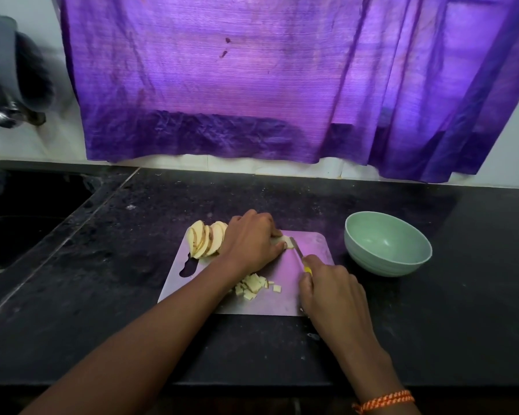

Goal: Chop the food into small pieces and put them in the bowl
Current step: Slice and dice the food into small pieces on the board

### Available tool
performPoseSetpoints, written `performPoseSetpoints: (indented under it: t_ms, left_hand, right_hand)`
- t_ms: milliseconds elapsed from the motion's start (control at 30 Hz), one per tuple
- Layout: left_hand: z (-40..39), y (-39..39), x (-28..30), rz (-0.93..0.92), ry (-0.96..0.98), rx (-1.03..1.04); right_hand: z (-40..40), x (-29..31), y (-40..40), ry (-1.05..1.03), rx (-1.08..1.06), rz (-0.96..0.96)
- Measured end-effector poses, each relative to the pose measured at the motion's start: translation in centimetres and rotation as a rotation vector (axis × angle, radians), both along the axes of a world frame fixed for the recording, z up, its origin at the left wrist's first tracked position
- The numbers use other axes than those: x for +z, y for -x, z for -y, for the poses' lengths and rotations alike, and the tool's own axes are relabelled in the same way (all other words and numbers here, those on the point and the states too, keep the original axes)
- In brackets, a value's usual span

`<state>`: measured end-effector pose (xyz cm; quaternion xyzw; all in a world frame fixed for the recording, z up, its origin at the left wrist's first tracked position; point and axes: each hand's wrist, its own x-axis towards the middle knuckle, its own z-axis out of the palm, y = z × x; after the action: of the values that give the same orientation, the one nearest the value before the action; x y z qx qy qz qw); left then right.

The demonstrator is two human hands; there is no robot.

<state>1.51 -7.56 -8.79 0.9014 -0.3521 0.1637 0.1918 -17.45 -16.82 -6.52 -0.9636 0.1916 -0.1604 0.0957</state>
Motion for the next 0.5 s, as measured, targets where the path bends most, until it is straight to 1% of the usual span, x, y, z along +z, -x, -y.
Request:
performPoseSetpoints:
  t_ms: [200,300,433,500]
  left_hand:
    - [-0.3,0.2,0.2,0.021,-0.009,0.027]
    - [-0.5,0.1,0.2,0.009,0.003,0.017]
    - [-1.0,0.0,0.4,-0.02,0.028,-0.016]
    - [-1.2,-0.2,0.5,-0.016,0.043,-0.004]
  right_hand:
    - [-0.6,-0.2,2.0,0.004,-0.011,0.025]
    - [-0.8,-0.1,2.5,-0.009,-0.022,0.068]
    - [-0.8,0.4,1.7,-0.015,-0.05,0.179]
    - [-0.7,0.9,0.6,-0.01,-0.069,0.172]
